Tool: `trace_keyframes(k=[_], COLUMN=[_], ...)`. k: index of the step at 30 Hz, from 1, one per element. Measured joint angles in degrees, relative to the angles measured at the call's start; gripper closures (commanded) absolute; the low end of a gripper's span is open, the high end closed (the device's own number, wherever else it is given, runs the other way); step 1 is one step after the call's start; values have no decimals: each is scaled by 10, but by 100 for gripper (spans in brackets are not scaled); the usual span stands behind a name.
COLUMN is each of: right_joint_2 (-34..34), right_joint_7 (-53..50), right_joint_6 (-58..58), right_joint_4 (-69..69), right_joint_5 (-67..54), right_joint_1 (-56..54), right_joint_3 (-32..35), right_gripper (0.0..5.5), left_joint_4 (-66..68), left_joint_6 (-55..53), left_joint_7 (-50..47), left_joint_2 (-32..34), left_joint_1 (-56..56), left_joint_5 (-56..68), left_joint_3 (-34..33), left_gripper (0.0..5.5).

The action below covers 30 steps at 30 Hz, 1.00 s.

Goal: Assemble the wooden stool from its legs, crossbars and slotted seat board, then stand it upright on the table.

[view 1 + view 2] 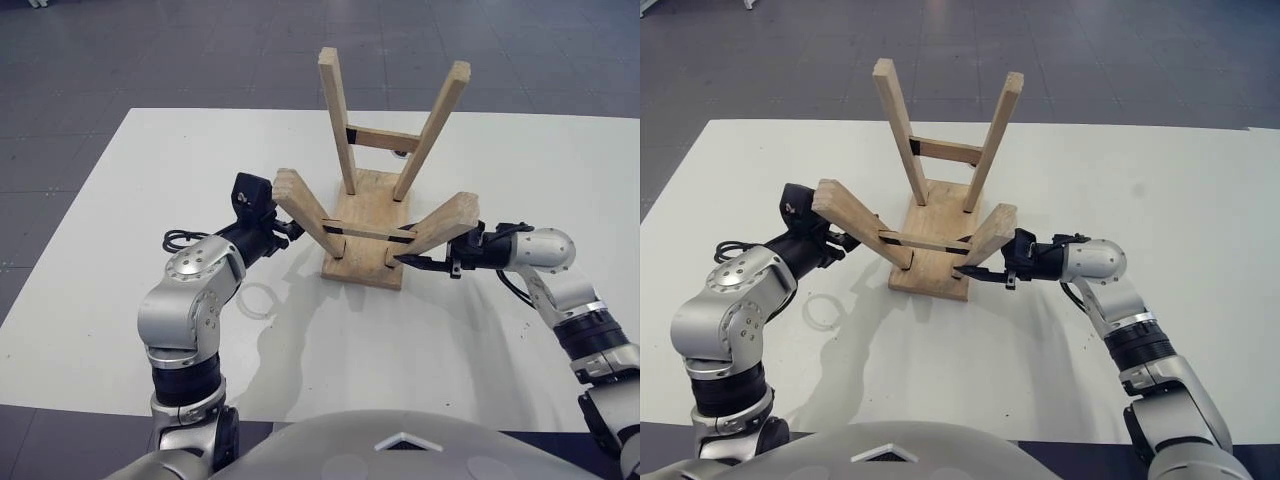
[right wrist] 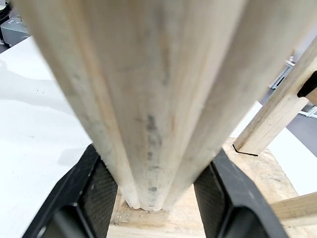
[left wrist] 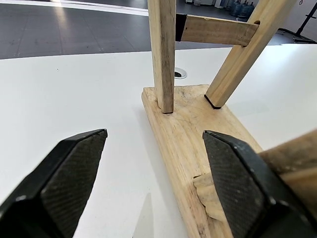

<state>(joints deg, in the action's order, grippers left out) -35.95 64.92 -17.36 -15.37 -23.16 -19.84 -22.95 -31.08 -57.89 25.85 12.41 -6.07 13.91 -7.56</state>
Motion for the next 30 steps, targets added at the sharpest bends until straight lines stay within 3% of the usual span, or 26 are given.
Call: trace_keyframes(k=[9, 14, 19, 30], right_joint_2=[13, 14, 14, 17], right_joint_7=[27, 32, 40, 56], right_joint_6=[52, 91, 111, 159], right_joint_4=[-19, -19, -12, -49], right_joint_5=[11, 10, 10, 88], right_joint_1=[-46, -54, -53, -31], right_joint_3=[-21, -17, -7, 8], right_gripper=[345, 345, 345, 146], left_joint_4=[22, 100, 121, 114], left_joint_6=[38, 81, 106, 112], left_joint_7=[37, 54, 52, 19], left_joint_2=[60, 116, 121, 99], left_joint_1=[42, 29, 11, 30], left_joint_5=[37, 38, 41, 55], left_joint_3=[-7, -25, -21, 1], left_gripper=[188, 188, 188, 193])
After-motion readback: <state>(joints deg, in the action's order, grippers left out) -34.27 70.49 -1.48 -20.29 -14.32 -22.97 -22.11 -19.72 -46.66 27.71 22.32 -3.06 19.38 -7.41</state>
